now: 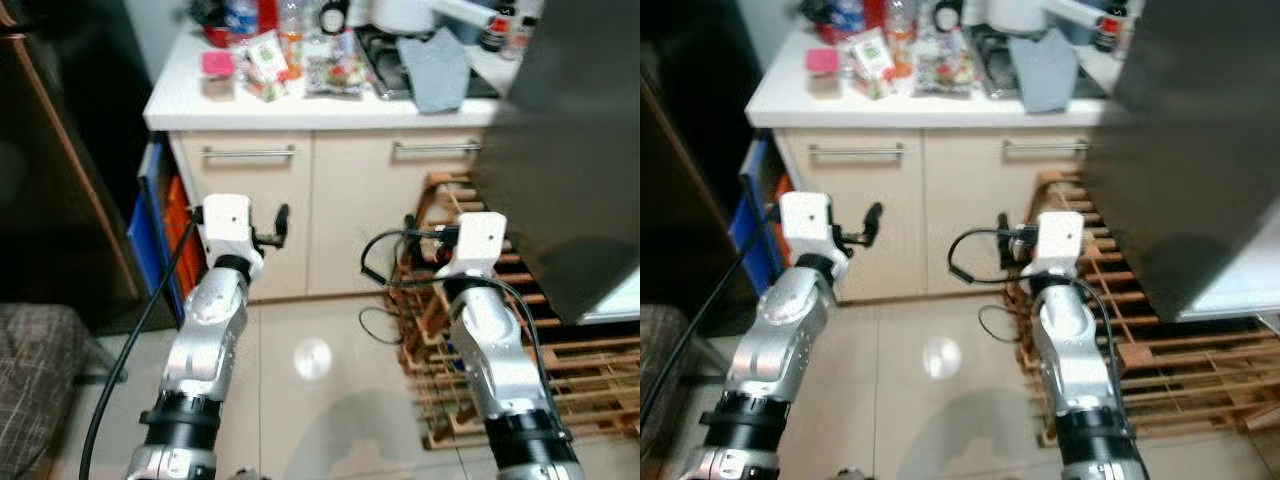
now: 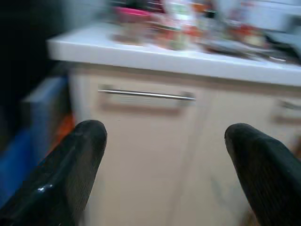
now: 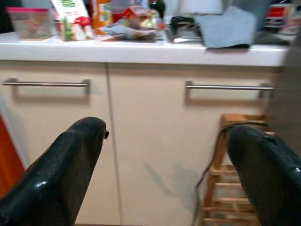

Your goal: Restocking fridge

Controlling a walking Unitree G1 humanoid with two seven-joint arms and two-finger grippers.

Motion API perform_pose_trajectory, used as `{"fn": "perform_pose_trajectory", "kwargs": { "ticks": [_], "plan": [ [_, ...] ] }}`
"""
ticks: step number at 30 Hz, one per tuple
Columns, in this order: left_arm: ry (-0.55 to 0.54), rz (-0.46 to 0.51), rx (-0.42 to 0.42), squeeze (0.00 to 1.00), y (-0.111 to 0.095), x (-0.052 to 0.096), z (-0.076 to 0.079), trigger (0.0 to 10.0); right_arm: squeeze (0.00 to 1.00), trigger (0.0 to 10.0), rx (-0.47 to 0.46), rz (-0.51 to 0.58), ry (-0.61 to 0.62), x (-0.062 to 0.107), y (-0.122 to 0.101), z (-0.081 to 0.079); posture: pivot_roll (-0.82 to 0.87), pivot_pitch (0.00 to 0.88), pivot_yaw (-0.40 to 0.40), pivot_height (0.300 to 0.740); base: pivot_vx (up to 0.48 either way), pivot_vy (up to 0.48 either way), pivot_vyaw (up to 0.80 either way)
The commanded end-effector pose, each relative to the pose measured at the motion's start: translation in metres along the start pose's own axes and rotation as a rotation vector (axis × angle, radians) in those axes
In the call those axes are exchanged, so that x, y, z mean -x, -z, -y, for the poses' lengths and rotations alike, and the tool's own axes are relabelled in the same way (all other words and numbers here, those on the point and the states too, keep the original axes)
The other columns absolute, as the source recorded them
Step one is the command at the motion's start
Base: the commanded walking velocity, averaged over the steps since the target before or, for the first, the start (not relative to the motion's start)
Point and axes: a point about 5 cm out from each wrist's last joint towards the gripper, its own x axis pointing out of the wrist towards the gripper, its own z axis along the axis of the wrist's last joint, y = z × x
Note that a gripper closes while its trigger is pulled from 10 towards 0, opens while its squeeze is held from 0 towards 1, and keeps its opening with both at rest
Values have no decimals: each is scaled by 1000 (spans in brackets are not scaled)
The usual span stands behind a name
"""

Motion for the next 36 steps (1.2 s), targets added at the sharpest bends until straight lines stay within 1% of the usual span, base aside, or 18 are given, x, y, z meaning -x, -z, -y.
{"fn": "perform_pose_trajectory", "kwargs": {
  "ticks": [1,4,6,7,9,13,14,15,20,22,24,26,31,36],
  "plan": [
    [-34,-1,8,0,-2,-3,-5,10000,0,10000,-20,2,-5,-3,0,2,-70,0,-1,740,0,0,519],
    [-30,2,3,0,-2,-3,-5,10000,0,10000,-16,-9,-19,-5,3,-1,-65,0,0,740,0,0,519],
    [23,39,-34,0,-7,-2,3,10000,0,10000,-13,-12,-33,-9,4,-4,-54,0,-10,740,0,0,472],
    [23,39,-34,0,-7,-2,3,10000,0,10000,-13,-12,-33,-9,4,-4,-54,0,-10,740,0,0,469],
    [64,73,-72,0,-12,-2,11,10000,0,10000,0,-5,-44,-11,3,-5,-50,0,-16,740,0,0,469],
    [72,89,-75,0,-16,-2,13,10000,0,10000,13,-1,-51,-12,2,-6,-42,0,-29,740,0,0,469],
    [93,83,-66,0,-16,-1,14,10000,0,10000,76,18,-38,-11,0,-6,-39,0,-34,740,0,0,488],
    [103,86,-66,0,-16,0,15,10000,0,10000,79,25,-23,-11,0,-5,-37,0,-35,740,277,0,0],
    [130,124,-89,0,-22,0,17,10000,0,10000,85,51,-6,-10,-1,-5,-40,0,-27,740,480,0,0],
    [153,184,-128,0,-31,1,19,10000,0,10000,76,63,11,-10,-2,-4,-38,0,-17,740,480,0,0],
    [190,219,-154,0,-37,2,25,10000,0,10000,66,64,22,-12,-2,-3,-30,0,-9,740,480,0,0],
    [196,222,-151,0,-40,2,27,10000,0,10000,66,77,24,-15,-4,-5,-28,0,-8,740,480,0,0],
    [159,230,-153,0,-43,-1,25,10000,0,10000,86,116,9,-20,-14,-9,-23,0,-13,740,480,0,0],
    [179,240,-149,0,-45,-3,29,10000,0,10000,100,132,-5,-23,-17,-11,-17,0,-25,740,480,0,0]
  ]
}}
